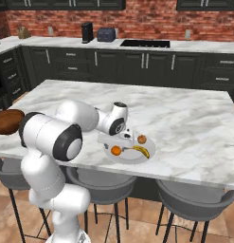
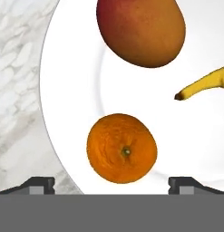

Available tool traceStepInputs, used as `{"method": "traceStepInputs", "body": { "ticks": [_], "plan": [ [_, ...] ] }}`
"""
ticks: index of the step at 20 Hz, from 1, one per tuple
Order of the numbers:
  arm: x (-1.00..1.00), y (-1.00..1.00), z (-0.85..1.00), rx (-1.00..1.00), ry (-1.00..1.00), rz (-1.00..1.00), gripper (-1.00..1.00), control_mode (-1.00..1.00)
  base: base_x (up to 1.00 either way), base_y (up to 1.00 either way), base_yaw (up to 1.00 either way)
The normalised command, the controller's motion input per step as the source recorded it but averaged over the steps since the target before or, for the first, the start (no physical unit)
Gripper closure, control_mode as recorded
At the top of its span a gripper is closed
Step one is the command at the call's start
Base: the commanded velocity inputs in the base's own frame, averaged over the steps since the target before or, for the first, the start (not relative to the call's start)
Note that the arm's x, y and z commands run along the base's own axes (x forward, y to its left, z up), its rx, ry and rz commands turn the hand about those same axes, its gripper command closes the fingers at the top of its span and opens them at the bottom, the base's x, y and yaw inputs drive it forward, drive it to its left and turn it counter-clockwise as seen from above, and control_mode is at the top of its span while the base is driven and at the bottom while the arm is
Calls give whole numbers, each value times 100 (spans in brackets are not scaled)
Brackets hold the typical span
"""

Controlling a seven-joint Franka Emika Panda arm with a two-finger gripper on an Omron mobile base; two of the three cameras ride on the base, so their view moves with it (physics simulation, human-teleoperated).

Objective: Take the fruits from the plate on the dining counter and place two fruits in each bowl.

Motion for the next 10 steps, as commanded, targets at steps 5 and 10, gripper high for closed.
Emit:
{"method": "traceStepInputs", "body": {
  "ticks": [5, 10],
  "plan": [
    [18, -2, -26, 2, 7, 0, -100, -100, 0, 0, 0],
    [4, 0, -24, 1, 4, 0, 100, -100, 0, 0, 0]
  ]
}}
